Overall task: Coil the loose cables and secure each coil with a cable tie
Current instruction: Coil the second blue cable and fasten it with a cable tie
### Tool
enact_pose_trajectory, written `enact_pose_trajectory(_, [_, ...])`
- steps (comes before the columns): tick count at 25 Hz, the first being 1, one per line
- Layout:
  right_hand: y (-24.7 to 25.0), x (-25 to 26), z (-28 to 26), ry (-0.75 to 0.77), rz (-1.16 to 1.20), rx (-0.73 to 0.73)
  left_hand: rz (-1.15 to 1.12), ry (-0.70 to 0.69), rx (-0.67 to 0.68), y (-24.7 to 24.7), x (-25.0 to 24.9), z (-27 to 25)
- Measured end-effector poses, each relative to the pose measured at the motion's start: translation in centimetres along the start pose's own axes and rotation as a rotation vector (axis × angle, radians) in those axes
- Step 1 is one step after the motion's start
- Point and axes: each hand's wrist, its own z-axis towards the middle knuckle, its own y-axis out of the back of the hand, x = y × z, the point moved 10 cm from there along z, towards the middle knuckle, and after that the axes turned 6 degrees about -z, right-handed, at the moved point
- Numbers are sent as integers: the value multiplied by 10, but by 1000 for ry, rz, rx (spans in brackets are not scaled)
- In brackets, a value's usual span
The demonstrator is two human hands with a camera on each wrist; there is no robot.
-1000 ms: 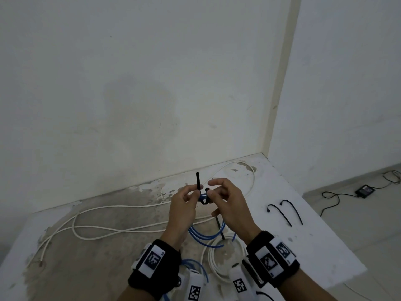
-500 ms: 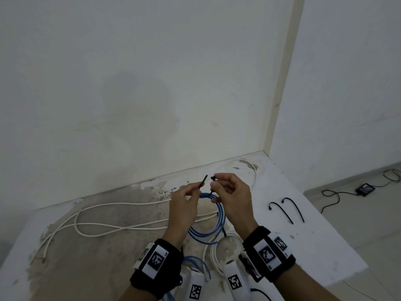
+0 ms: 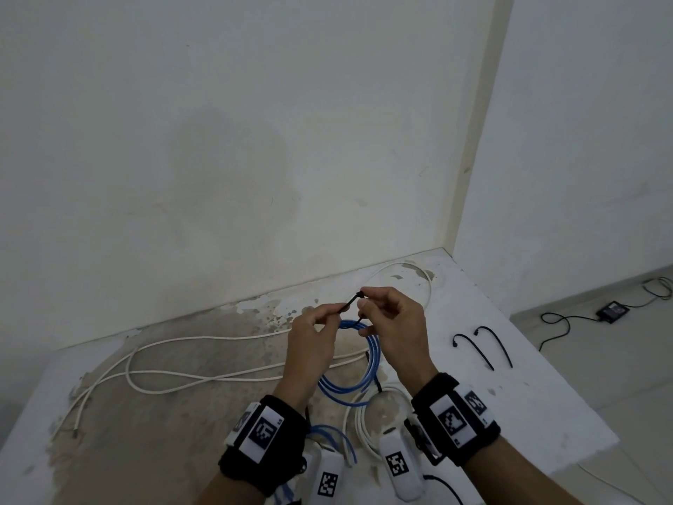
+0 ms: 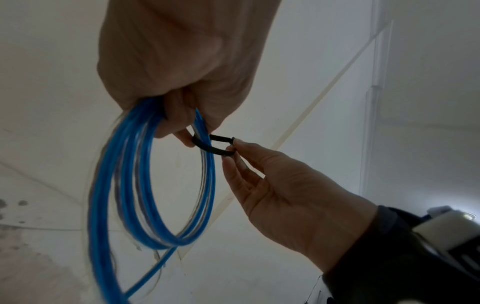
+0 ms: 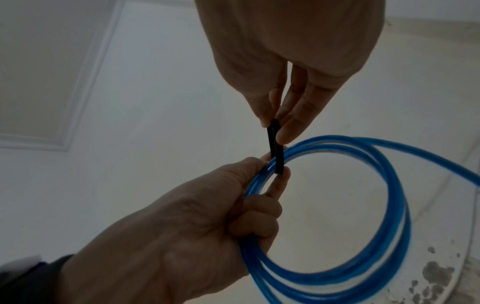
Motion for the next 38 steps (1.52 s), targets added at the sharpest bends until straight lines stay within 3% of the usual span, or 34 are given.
enact_pose_trajectory(11, [-2, -3, 6, -2, -173, 89, -14, 10, -14, 1, 2, -4])
enact_pose_trajectory(20, [-13, -12, -6, -136, -137, 269, -35, 79, 79, -7, -2, -15])
enact_pose_trajectory(25, [-8, -5, -4, -51, -193, 207, -62, 124, 113, -13, -7, -21])
enact_pose_trajectory(30, [0, 22, -1, 161, -356, 112, -101, 149, 131, -23, -14, -23])
enact_pose_trajectory(35, [9, 30, 4, 175, -386, 142, -120, 134, 138, -29, -16, -24])
enact_pose_trajectory(38, [8, 39, 9, 249, -567, 226, -126, 132, 151, -34, -12, -24])
